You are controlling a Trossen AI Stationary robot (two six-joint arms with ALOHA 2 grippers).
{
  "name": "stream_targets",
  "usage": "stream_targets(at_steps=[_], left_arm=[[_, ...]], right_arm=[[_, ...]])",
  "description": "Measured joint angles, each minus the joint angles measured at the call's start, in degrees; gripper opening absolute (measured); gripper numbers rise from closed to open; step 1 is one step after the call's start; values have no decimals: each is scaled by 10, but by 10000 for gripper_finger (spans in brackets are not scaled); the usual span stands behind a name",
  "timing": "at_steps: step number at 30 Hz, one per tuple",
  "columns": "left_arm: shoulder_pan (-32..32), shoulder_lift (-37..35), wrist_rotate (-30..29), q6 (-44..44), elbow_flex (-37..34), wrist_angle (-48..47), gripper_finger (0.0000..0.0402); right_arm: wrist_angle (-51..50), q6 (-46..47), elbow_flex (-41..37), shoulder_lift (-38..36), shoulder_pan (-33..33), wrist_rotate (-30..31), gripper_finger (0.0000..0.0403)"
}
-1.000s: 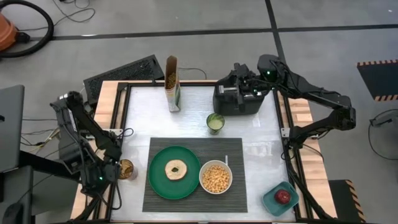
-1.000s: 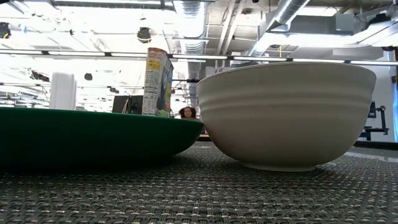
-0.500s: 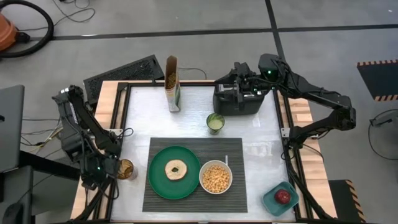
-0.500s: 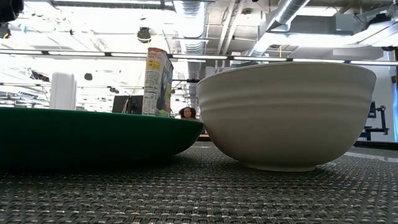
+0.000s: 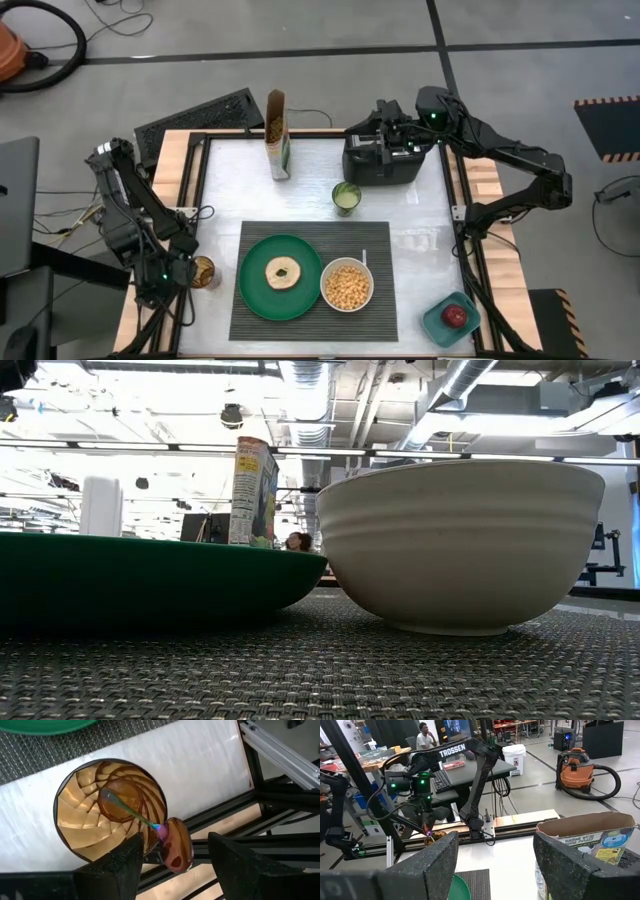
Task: Arrange a breakfast setting
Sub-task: Put the spoon on the black placemat to the right of the white bowl
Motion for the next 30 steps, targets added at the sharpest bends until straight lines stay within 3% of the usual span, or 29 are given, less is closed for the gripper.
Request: stream_targets(at_steps=[7, 19, 30], left_arm=[[0, 0, 0, 6, 0, -8, 191], [0, 0, 16, 16, 0, 3, 84], [0, 0, 16, 16, 0, 3, 31]], right_arm=[[0, 0, 0, 0, 0, 0, 285], [0, 0, 0, 0, 0, 0, 285], [0, 14, 0, 0, 0, 0, 285]])
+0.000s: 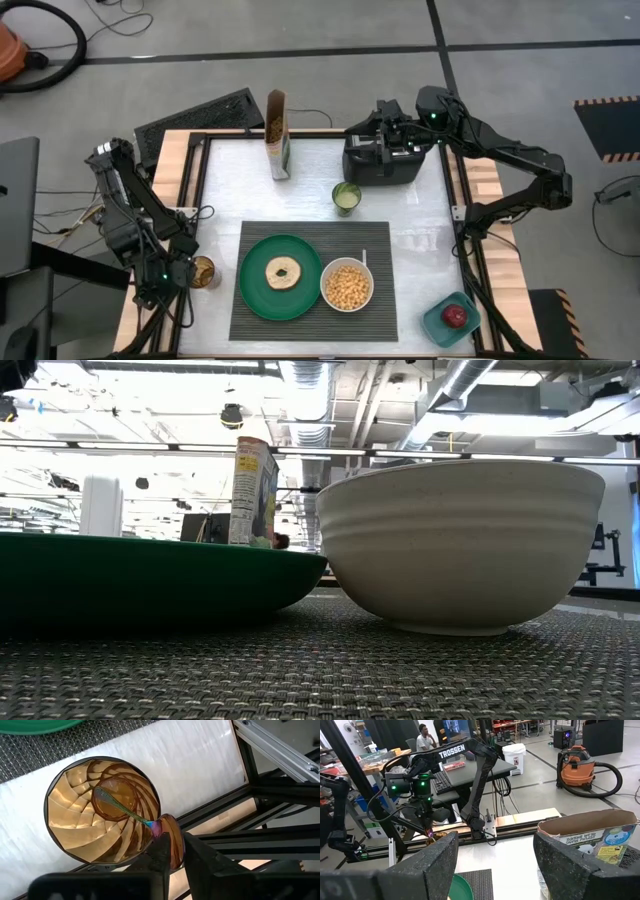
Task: Arrange a breakfast setting
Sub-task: Put the spoon on the black placemat to the right of the white bowl
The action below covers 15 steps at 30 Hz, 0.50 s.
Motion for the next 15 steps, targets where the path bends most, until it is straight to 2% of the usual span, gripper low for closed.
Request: stream_targets(at_steps=[8, 15], left_arm=[[6, 0, 1, 0, 0, 0, 3], [37, 0, 24, -6, 0, -1, 2]], right_arm=[[0, 0, 0, 0, 0, 0, 285], [0, 0, 0, 0, 0, -2, 285]])
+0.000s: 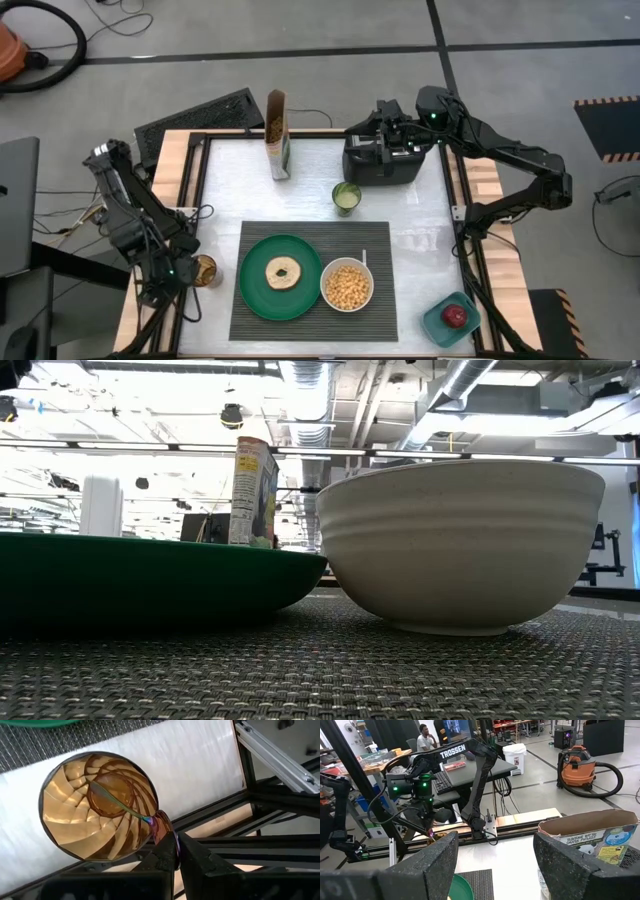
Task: Arrange a breakfast setting
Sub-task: Put the spoon on the black placemat to the right of the white bowl
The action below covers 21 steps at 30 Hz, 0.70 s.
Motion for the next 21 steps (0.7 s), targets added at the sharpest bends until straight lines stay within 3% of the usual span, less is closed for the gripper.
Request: stream_targets(at_steps=[13, 21], left_arm=[[64, 0, 7, -17, 70, -33, 2], [96, 0, 16, -64, 136, -106, 2]], right_arm=[[0, -5, 0, 0, 0, -3, 285], [-1, -5, 0, 0, 0, -5, 285]])
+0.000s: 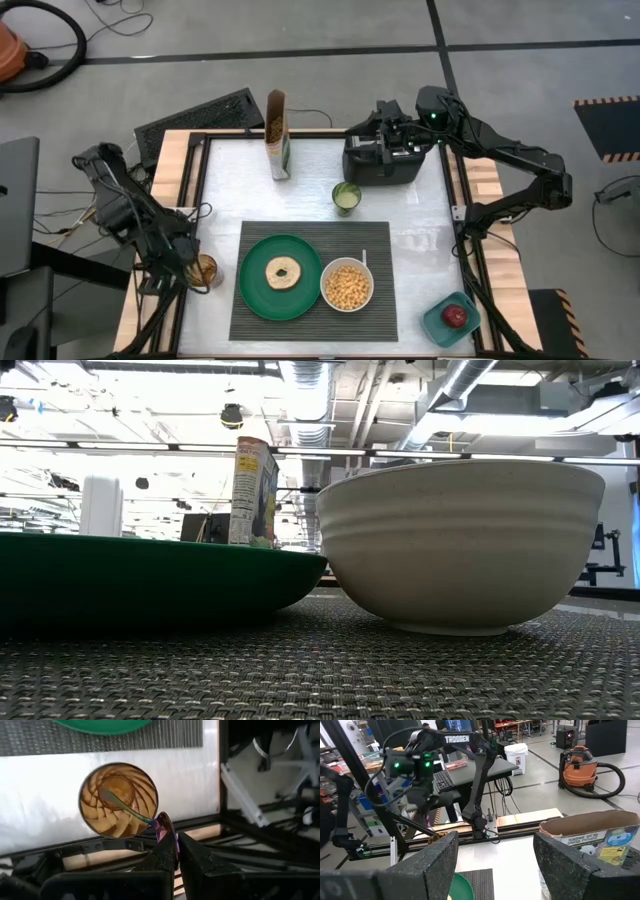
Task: Arrange a breakfast setting
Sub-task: Put the spoon on the black placemat to the right of the white bowl
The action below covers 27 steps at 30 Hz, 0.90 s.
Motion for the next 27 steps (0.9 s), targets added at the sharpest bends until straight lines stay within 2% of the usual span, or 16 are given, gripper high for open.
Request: stream_targets(at_steps=[13, 16, 19, 24, 27], left_arm=[[58, 1, -6, -59, 167, -54, 0], [74, 4, -41, -55, 210, -55, 0], [93, 21, -117, 74, 252, -55, 0], [134, 74, -205, 469, 291, -54, 0], [175, 109, -239, 636, 291, -64, 0]], right_arm=[[0, 0, 0, 0, 0, -30, 285], [2, 18, 0, 0, 0, -49, 285], [1, 58, 0, 0, -7, -78, 285], [-1, 143, 0, 9, -24, -125, 285], [4, 198, 0, 21, -38, -171, 285]])
